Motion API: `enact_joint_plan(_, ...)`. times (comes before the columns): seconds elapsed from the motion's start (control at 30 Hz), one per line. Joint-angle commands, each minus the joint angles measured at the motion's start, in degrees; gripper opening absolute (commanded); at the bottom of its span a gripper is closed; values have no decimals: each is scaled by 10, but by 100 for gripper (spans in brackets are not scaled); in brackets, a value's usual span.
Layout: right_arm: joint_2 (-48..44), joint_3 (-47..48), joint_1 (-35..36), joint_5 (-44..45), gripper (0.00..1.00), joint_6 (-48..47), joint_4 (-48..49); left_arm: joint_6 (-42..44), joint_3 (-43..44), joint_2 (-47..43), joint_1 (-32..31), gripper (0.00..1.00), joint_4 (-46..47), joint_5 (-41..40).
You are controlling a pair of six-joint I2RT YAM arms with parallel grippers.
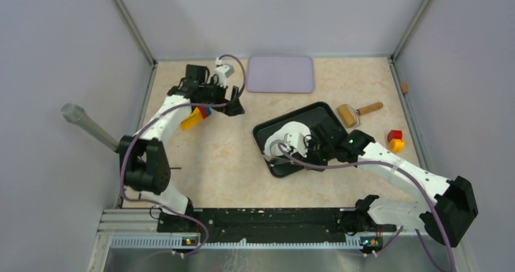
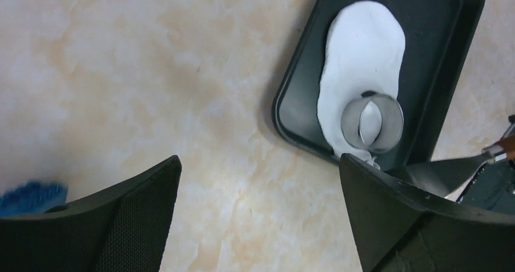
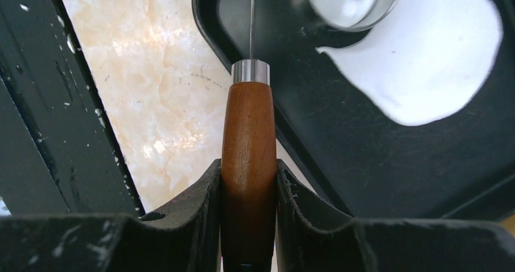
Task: Roll out the dumpling wrappers from the dough
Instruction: Remove the dumpling wrapper from the work surface.
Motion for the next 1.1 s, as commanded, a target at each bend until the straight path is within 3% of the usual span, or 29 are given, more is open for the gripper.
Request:
enact_joint_plan(0.0,26,-16,6,-8,0,-9,28,-28,125,123,-50,99,11,13)
enact_joint_plan(0.13,39,-21,6,-4,0,-13,30,-41,184,211,-62,99,-9,33)
enact_joint_plan(0.57,34,-51,6,50,0,-6,144,-77,93,250,-85,98,81,106)
enact_joint_plan(1.07,71,-9,26,73,0,25,209,-82,79,273,-89,71,98,162)
